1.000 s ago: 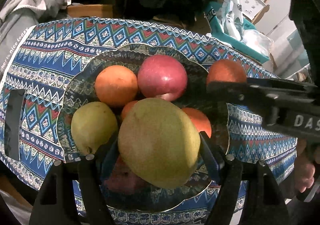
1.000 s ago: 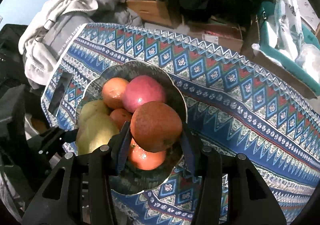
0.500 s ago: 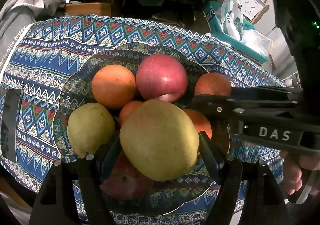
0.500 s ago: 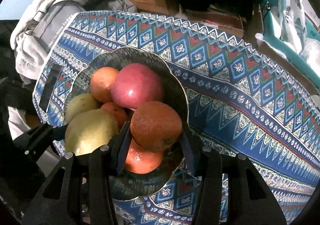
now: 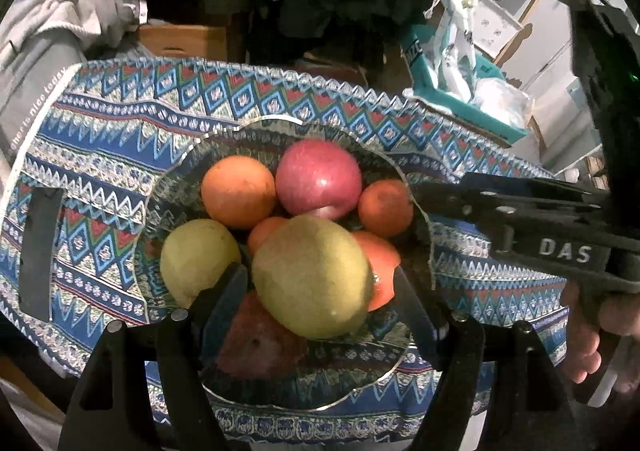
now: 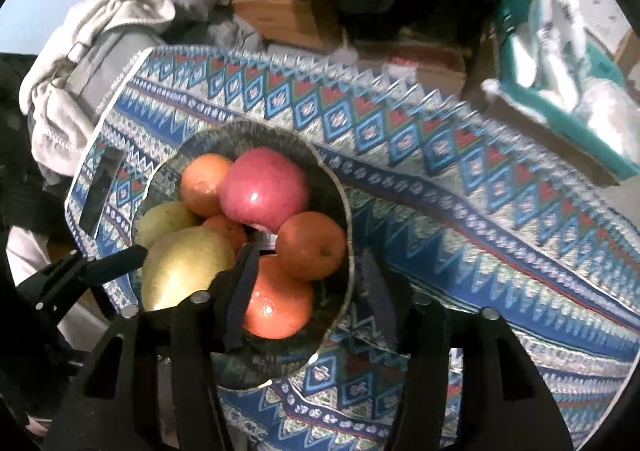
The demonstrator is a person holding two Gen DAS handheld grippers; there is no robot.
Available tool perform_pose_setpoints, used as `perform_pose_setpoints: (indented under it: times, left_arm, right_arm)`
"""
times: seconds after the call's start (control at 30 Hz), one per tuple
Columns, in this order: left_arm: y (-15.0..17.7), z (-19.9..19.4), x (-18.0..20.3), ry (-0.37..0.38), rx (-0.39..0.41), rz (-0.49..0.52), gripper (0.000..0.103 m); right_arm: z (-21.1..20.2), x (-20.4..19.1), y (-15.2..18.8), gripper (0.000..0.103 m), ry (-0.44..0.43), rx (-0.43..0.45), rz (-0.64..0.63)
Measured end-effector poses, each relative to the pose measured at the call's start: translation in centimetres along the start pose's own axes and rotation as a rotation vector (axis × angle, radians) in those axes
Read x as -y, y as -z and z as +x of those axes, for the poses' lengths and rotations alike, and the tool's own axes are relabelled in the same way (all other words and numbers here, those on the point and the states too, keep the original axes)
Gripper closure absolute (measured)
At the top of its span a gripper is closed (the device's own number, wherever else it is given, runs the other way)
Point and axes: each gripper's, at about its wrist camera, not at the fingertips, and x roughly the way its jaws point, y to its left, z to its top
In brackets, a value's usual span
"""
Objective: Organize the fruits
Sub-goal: 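Lower the pear into the bowl with the left tool while the right tool releases the orange there, then open both tools and withdraw them away from the bowl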
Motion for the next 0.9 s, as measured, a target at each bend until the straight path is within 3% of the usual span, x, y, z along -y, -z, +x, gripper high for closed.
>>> perform_pose_setpoints:
  times: [0.3, 0.57, 0.9]
  left_arm:
    - [-0.5, -5.3, 2.5, 0.031, 0.087, 0.046, 0.026]
    - [-0.4, -11.2, 4.1, 0.056, 0.191, 0.063, 0.022]
    - [0.5, -16.9, 6.8, 0.089, 0.300, 0.130, 0.021]
  right_arm:
    - [-8.5, -0.3, 1.5, 0.020, 0.106, 0.216, 0.022]
    - [-15.5, 0.7, 3.9, 0.020, 0.102, 0.326, 0.085]
    - [-23.8, 2.0, 7.6, 0.020, 0.167, 0.480, 0.096]
